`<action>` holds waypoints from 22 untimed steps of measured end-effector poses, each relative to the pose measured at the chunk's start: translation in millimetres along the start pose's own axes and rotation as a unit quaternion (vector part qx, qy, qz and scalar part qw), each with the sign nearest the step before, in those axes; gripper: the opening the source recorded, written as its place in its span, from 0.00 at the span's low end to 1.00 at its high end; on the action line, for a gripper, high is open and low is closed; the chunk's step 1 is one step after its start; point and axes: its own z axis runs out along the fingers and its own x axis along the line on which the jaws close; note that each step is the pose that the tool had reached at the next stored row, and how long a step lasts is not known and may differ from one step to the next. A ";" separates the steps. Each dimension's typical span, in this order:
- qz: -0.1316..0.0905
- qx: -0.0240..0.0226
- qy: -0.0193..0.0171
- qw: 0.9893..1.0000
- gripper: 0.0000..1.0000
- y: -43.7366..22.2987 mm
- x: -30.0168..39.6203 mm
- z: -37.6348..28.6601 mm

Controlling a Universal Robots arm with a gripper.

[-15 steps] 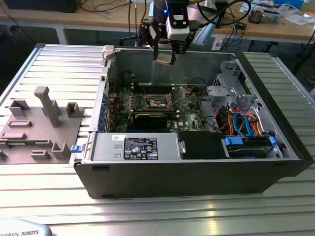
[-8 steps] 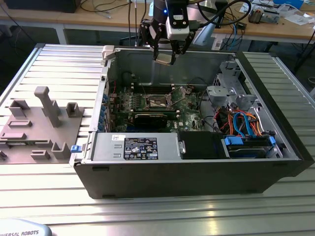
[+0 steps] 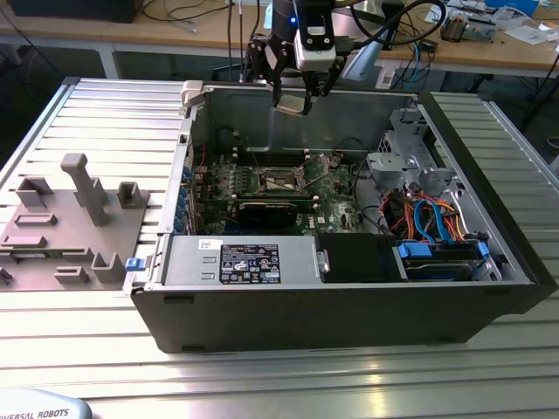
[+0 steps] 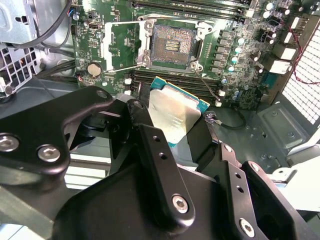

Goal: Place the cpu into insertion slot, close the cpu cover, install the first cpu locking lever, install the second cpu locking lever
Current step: 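Place the cpu into insertion slot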

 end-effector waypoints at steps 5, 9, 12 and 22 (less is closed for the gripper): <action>0.001 0.000 0.000 1.000 0.54 0.0 0.0 0.0; 0.002 0.000 0.000 1.000 0.54 0.0 0.0 0.0; 0.002 0.000 0.000 1.000 0.54 0.0 0.0 0.0; 0.005 0.000 0.000 1.000 0.54 0.0 0.0 0.0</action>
